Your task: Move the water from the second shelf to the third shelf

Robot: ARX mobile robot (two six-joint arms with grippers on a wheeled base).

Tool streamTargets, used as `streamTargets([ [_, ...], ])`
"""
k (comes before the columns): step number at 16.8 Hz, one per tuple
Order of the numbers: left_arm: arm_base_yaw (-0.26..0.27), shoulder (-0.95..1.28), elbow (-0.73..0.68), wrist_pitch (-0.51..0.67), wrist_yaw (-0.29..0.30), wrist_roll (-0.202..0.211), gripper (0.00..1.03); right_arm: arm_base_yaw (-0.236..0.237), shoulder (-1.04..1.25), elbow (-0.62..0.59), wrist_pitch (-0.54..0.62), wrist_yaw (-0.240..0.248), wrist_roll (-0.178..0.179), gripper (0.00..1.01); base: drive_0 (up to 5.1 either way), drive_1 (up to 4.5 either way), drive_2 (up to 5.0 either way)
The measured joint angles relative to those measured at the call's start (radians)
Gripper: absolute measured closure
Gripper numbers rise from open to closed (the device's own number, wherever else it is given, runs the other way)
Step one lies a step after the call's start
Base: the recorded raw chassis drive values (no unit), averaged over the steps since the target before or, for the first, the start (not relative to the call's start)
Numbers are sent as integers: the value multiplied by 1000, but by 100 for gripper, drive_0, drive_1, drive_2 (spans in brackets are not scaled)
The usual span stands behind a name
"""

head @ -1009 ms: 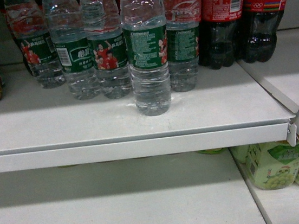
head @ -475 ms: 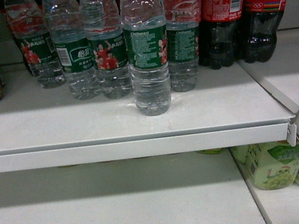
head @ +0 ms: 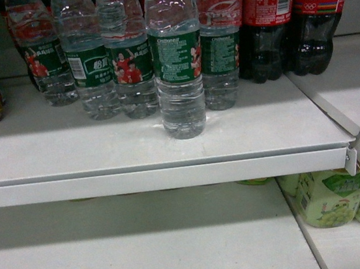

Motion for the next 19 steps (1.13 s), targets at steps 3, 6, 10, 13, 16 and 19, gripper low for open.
streamTargets([
  [3,0,0,0,0,0,0,5,-50,275,143,239,-92,-1,3,0,0,0],
  [6,0,0,0,0,0,0,5,-26,535,308,425,-99,-32,3,0,0,0],
  [10,0,0,0,0,0,0,5,147,735,355,550,-53,-49,3,0,0,0],
  [13,0,0,0,0,0,0,5,293,907,322,670,-27,-58,3,0,0,0],
  [16,0,0,0,0,0,0,5,420,1079,337,749,-3,-75,3,0,0,0],
  [19,0,0,0,0,0,0,5,522,1189,418,795,21,-76,3,0,0,0],
])
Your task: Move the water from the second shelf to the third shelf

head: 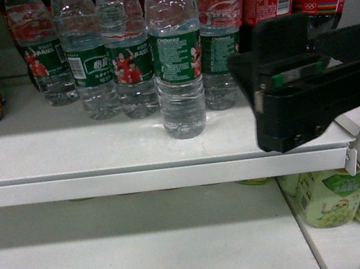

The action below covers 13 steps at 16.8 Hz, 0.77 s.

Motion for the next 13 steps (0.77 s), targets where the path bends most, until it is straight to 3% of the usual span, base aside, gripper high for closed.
streamTargets([
  [4,0,0,0,0,0,0,5,72,130,84,13,5,4,3,0,0,0],
  [9,0,0,0,0,0,0,5,100,253,236,0,22,57,3,0,0,0],
  [13,0,0,0,0,0,0,5,110,323,341,-40,51,76,3,0,0,0],
])
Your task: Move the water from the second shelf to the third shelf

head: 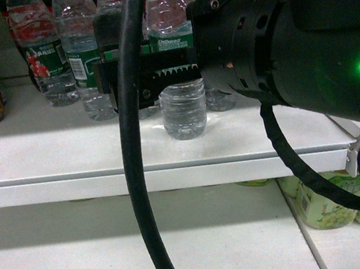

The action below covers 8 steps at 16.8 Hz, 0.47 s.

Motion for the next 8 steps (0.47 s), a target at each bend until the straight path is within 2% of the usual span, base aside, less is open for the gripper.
streamTargets([
  [3,0,0,0,0,0,0,5,-2,41,61,-8,33,-1,3,0,0,0],
  [8,0,0,0,0,0,0,5,-5,74,102,-11,51,-2,3,0,0,0],
])
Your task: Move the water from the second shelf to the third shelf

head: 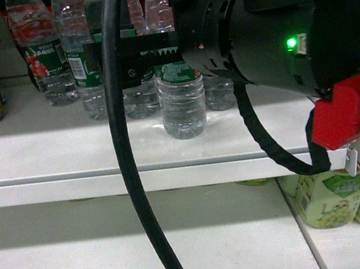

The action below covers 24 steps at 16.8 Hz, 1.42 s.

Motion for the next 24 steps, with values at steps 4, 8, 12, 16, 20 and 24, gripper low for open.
streamTargets([
  [4,0,0,0,0,0,0,5,-18,51,58,-9,30,-13,3,0,0,0],
  [8,0,0,0,0,0,0,5,-37,100,113,-31,59,-30,3,0,0,0],
  [12,0,0,0,0,0,0,5,-55,168,195,-71,87,-33,3,0,0,0],
  [16,0,0,0,0,0,0,5,-56,196,231,-80,105,-29,3,0,0,0],
  [20,0,0,0,0,0,0,5,-53,199,269,-100,122,-15,4,0,0,0],
  [24,0,0,0,0,0,0,5,-27,199,270,-101,133,-14,47,0,0,0],
])
